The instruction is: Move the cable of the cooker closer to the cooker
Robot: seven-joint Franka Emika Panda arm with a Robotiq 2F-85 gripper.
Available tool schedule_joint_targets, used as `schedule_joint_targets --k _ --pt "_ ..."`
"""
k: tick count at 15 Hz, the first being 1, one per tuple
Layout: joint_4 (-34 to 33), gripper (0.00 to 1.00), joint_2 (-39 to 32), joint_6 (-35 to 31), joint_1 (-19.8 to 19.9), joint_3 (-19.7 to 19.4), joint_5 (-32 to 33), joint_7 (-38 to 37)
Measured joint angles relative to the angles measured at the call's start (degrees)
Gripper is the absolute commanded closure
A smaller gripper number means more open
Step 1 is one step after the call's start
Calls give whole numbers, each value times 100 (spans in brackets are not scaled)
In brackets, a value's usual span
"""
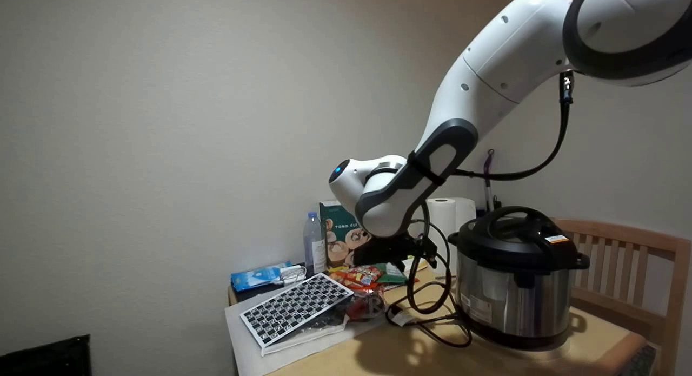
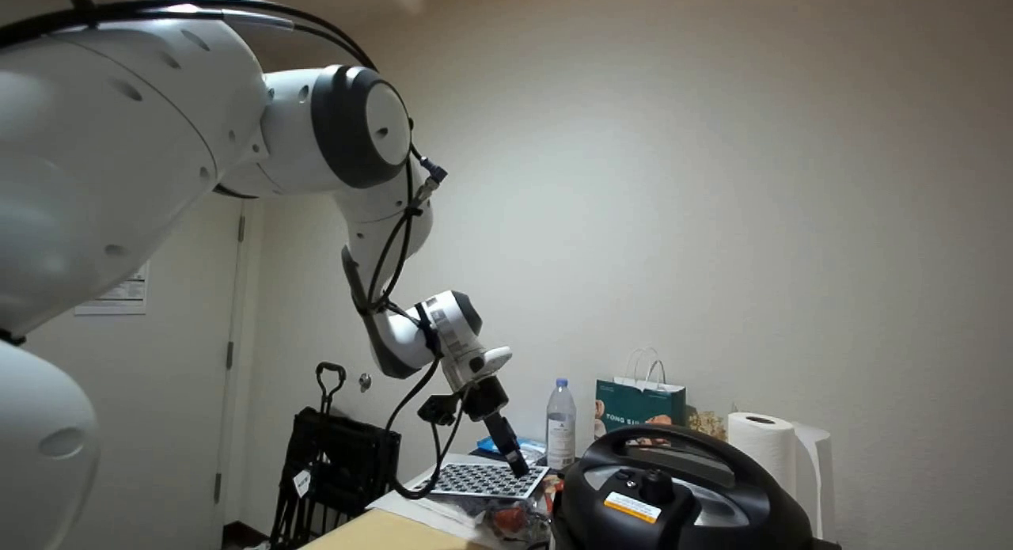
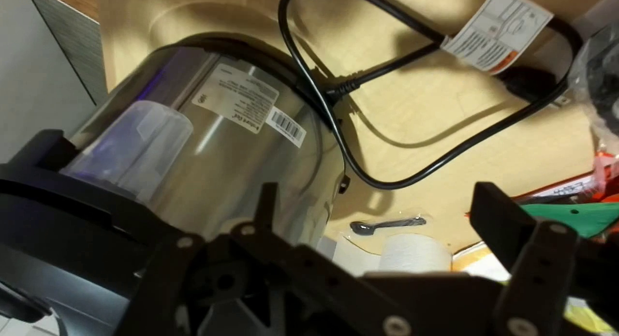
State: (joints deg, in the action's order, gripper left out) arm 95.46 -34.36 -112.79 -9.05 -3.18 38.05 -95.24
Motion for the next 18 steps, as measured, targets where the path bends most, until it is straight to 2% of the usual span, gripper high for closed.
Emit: schedule_joint_targets --k 3,7,10,14,18 --pt "-2 0 -74 -94 289 -261 -163 -56" --pt "-57 0 -411 -101 281 -610 -178 -1165" --pt "-170 0 -599 -95 233 -654 -178 -1533" --pt "-286 0 -705 -132 176 -622 -178 -1542" --pt "-686 0 -1149 -280 -35 -598 -173 -1564"
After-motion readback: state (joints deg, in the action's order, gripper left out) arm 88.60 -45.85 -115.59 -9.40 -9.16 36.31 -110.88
